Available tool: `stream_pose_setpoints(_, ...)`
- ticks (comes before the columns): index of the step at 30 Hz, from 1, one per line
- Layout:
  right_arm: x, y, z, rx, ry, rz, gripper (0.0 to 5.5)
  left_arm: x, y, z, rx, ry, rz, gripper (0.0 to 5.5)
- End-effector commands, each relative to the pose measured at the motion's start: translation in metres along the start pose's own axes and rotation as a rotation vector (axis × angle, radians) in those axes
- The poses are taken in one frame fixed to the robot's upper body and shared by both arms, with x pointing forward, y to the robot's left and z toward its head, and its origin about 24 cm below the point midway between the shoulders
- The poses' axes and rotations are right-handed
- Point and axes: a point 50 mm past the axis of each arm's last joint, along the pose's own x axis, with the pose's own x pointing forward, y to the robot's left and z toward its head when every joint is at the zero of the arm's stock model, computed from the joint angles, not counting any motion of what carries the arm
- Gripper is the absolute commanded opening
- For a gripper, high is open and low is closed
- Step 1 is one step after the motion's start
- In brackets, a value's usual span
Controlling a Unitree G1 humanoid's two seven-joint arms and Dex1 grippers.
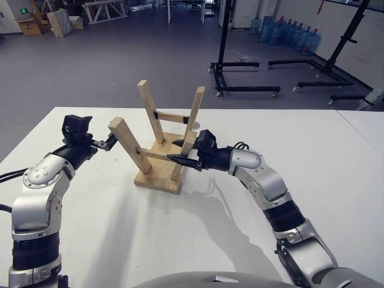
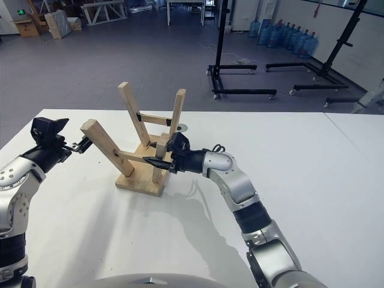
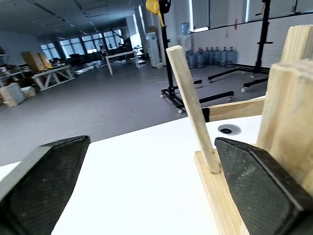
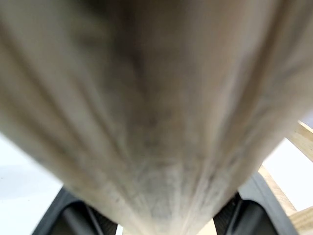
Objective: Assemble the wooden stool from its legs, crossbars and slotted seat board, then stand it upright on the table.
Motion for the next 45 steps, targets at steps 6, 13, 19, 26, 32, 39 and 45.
stream_pose_setpoints(6, 0.023, 0.019, -0.024, 0.075, 0.117, 0.051, 2.12, 0.010, -0.049, -0.007, -0.063, -0.001, -0.264, 4.69)
stream_pose_setpoints(13, 0.021, 0.018, -0.024, 0.084, 0.110, 0.037, 2.59, 0.011, -0.045, -0.016, -0.074, 0.030, -0.232, 4.69)
stream_pose_setpoints(19, 0.019, 0.016, -0.026, 0.095, 0.107, 0.012, 3.65, 0.013, -0.039, -0.021, -0.072, 0.044, -0.195, 5.39)
stream_pose_setpoints(26, 0.009, 0.013, -0.029, 0.104, 0.117, -0.014, 4.86, 0.013, -0.030, -0.009, -0.078, 0.001, -0.200, 5.40)
stream_pose_setpoints(32, -0.021, 0.004, -0.021, 0.107, 0.098, -0.016, 5.36, -0.002, -0.015, 0.062, -0.140, -0.190, -0.349, 5.40)
stream_pose_setpoints(39, -0.053, -0.018, 0.007, 0.080, -0.009, -0.032, 5.36, 0.024, 0.004, 0.138, -0.271, -0.412, -0.216, 5.40)
stream_pose_setpoints(45, -0.052, -0.019, 0.013, 0.086, -0.067, -0.035, 5.36, 0.067, -0.014, 0.150, -0.447, -0.383, -0.267, 5.40)
